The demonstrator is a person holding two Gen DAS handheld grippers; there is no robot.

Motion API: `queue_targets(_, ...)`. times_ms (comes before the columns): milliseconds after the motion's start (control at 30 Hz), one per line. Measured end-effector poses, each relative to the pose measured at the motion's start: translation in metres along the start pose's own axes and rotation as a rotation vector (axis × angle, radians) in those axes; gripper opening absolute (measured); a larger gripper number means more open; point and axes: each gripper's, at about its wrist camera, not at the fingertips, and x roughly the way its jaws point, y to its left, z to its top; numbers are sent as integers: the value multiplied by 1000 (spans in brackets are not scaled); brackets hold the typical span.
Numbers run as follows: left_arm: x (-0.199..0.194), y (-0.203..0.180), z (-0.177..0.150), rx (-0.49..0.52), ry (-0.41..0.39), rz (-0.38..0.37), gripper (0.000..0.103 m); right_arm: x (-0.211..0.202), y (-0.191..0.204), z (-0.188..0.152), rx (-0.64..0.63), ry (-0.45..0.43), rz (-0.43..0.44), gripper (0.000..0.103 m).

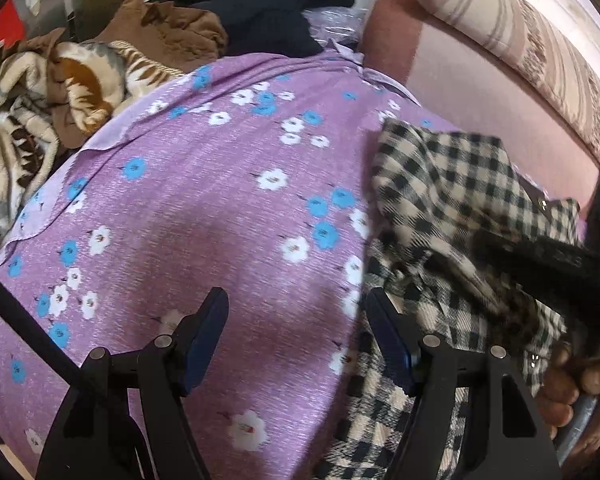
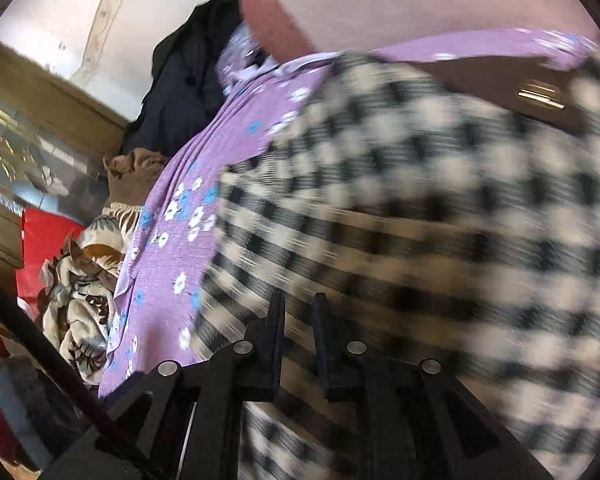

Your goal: Fold large clothes

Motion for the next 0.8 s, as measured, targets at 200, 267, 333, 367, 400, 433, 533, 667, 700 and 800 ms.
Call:
queue_targets(200, 0, -10, -6, 35, -8, -4, 70, -71, -94, -22, 148, -84, -40, 14)
queue_targets(267, -1, -11, -7, 40, -11, -11, 70, -106, -129, -29, 208, -132, -98, 14)
queue_targets(333, -3, -14, -8, 51, -18, -13, 70, -138, -160, -35, 246, -168, -155, 12)
queue_targets(367, -3, -15, -9, 60, -22, -10, 70, -153, -175, -38, 266, -185, -139, 9)
queue_targets(400, -5, -16, -11, 67, -26, -10, 70, -166, -186, -41, 285, -197, -163, 9)
queue_targets(433, -5, -17, -12, 73, -30, -11, 70, -185, -200, -44, 299, -221, -250, 17)
queue_targets(533, -7, -20, -18, 94, -40, -14, 70, -227, -242, -55, 356, -265, -252, 11)
queue_targets(667, -10, -28, -27, 133, -48, -22, 70, -292, -300, -69, 454, -362, -414, 16)
queue_targets(700, -11, -31, -29, 144, -49, -23, 70, -305, -313, -73, 495, -386, -413, 16)
queue_targets(800, -12, -41, -34, 177, -57, -30, 70, -345, -350, -87, 634, -503, -426, 24)
